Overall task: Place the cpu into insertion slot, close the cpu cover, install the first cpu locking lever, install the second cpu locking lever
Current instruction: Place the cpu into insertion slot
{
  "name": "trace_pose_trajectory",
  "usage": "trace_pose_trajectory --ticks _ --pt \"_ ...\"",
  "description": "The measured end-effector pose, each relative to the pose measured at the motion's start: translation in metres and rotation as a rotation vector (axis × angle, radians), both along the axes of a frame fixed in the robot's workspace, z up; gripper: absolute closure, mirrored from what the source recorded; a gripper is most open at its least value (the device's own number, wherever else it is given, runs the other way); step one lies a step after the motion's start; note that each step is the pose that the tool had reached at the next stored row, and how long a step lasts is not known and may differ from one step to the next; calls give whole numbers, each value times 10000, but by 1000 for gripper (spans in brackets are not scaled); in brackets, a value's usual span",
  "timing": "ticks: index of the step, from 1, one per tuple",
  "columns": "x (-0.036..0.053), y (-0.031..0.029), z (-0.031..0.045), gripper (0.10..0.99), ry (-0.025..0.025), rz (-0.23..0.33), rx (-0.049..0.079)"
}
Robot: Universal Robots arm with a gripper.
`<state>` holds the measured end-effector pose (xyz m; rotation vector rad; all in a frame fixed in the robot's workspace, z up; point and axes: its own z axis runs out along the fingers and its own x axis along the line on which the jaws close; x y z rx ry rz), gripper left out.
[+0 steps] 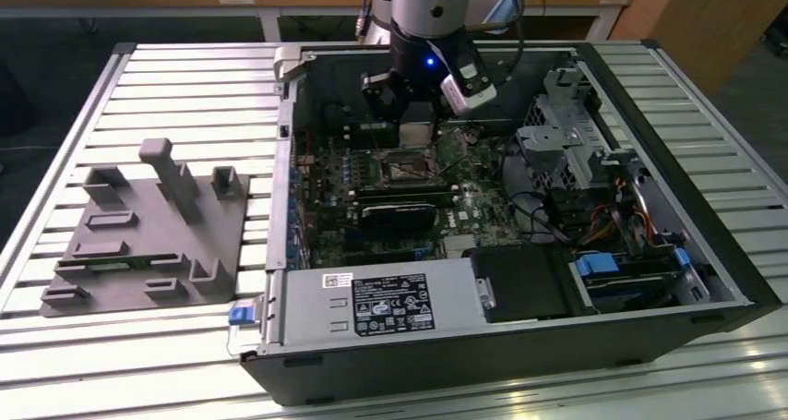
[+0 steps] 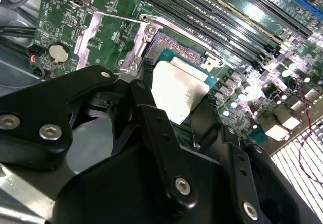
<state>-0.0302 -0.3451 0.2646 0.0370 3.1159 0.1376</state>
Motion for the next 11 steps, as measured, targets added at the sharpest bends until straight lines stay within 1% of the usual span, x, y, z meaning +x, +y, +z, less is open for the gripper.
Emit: trace_pose_trajectory --ticks 6,11 --pt "0 5 -108 545 1 -1 -8" --pt "-1 48 -160 545 0 -1 -18"
